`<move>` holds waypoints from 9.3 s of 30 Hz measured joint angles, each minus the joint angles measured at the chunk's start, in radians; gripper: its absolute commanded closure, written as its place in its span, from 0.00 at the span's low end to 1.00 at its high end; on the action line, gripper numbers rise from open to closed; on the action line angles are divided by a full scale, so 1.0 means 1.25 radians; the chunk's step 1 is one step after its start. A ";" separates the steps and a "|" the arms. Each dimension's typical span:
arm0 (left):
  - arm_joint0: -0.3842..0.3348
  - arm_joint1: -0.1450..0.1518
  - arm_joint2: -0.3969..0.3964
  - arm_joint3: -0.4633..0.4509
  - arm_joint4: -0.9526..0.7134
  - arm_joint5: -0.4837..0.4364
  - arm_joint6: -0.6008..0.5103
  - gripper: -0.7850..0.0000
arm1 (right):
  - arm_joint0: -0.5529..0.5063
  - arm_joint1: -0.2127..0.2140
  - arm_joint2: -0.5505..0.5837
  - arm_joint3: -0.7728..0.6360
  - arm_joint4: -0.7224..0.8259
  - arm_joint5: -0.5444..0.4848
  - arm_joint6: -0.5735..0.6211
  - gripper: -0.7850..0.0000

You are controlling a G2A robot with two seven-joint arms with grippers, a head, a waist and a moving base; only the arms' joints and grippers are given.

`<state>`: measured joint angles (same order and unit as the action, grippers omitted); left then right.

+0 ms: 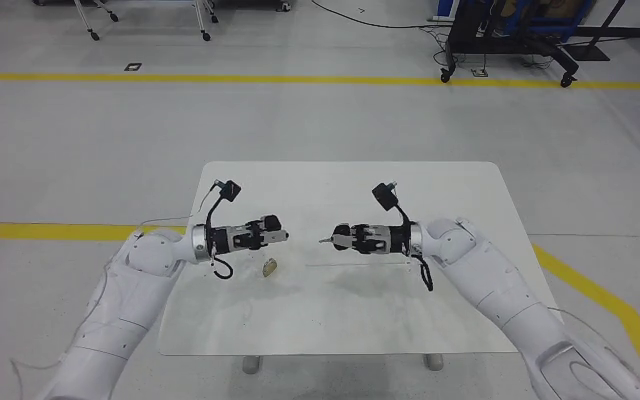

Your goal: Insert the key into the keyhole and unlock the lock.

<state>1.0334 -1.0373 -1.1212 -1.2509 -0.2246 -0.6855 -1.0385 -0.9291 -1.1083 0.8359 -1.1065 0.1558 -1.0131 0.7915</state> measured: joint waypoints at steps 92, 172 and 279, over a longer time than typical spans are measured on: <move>0.024 -0.005 0.105 -0.137 0.663 0.238 0.252 1.00 | -0.053 0.037 0.173 0.069 -0.049 0.028 -0.182 1.00; -0.162 -0.147 0.184 0.351 -0.332 0.111 -0.034 1.00 | -0.065 -0.167 -0.027 0.071 0.085 0.214 -0.464 1.00; -0.219 -0.194 0.227 0.341 -0.344 0.903 -0.011 1.00 | -0.265 -0.013 0.225 -0.491 -1.783 0.153 -0.750 1.00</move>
<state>0.7598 -1.2800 -0.8372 -0.8243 -0.6544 0.4438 -1.0525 -1.2600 -1.1247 1.1168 -1.7203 -2.0725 -0.8224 -0.1459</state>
